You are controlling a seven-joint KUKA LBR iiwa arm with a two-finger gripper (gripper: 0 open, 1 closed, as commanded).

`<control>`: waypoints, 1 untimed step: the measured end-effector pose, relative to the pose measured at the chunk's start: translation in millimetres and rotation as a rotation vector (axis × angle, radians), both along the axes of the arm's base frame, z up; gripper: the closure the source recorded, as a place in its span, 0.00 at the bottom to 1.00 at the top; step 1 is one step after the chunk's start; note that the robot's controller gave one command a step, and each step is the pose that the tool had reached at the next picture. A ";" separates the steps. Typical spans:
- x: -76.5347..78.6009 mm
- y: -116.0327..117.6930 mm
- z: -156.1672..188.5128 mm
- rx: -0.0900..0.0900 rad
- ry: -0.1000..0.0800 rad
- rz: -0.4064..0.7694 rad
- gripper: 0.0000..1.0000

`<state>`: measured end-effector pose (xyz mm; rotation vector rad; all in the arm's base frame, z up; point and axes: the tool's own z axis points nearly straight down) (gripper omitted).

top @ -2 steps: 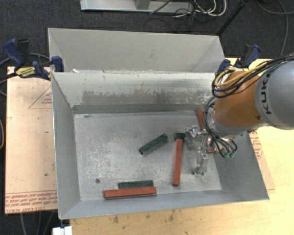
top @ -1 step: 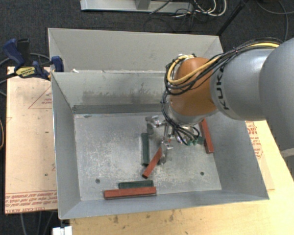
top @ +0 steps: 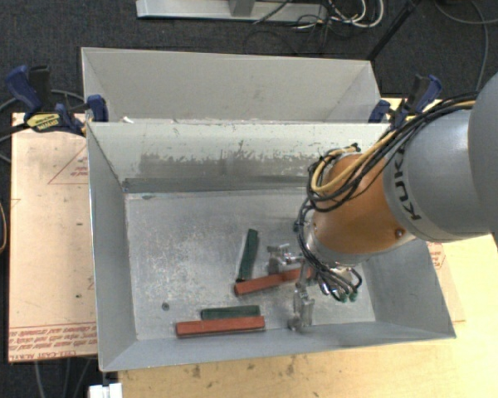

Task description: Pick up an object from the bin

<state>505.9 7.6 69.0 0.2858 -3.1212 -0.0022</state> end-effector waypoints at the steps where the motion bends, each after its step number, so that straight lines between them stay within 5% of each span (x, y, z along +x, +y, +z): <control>1: 4.4 0.9 1.6 0.000 -0.009 0.002 1.00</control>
Offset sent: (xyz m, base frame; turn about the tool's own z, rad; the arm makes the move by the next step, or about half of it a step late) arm 0.0000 0.0000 0.0000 0.0000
